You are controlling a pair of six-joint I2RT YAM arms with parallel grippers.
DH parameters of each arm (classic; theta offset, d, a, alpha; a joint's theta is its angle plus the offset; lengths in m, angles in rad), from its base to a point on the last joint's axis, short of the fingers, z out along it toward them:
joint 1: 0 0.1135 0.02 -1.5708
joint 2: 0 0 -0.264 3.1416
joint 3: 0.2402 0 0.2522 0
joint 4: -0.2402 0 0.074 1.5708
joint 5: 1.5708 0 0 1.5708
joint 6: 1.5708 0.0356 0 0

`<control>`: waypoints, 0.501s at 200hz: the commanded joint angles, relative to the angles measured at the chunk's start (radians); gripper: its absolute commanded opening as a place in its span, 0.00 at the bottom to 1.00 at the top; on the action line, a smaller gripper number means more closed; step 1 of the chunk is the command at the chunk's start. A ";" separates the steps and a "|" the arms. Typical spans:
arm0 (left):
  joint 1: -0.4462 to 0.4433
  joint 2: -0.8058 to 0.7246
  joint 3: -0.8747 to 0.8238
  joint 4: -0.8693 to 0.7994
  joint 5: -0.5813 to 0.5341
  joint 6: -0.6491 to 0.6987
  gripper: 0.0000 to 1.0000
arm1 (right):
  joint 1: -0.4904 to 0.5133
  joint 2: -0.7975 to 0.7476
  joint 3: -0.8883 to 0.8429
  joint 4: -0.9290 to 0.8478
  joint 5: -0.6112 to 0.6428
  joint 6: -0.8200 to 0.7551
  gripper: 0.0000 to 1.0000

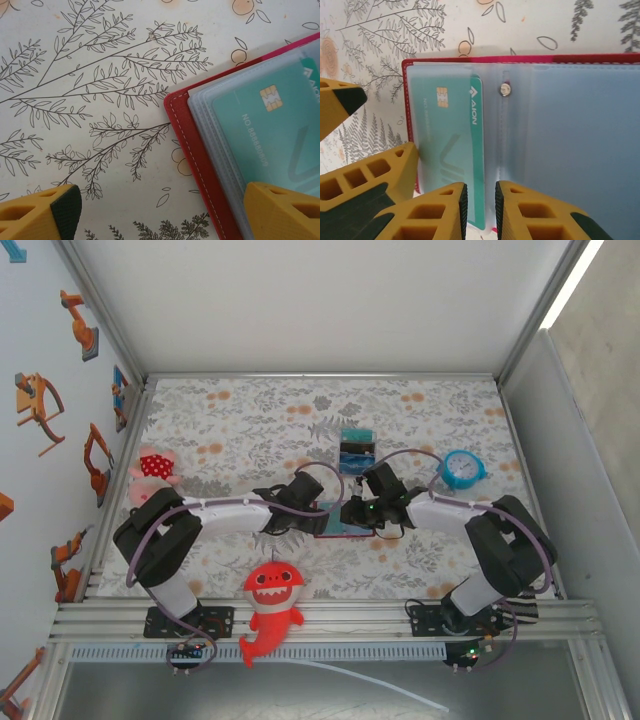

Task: Take the credit cards out of the card holder

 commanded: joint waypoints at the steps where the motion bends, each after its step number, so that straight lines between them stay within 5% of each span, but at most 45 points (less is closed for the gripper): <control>1: 0.003 0.018 0.016 -0.060 -0.007 0.001 0.84 | -0.008 0.024 -0.010 0.040 -0.029 -0.003 0.22; 100: 0.003 0.022 0.016 -0.060 0.001 0.001 0.82 | -0.012 0.069 -0.041 0.117 -0.062 0.021 0.19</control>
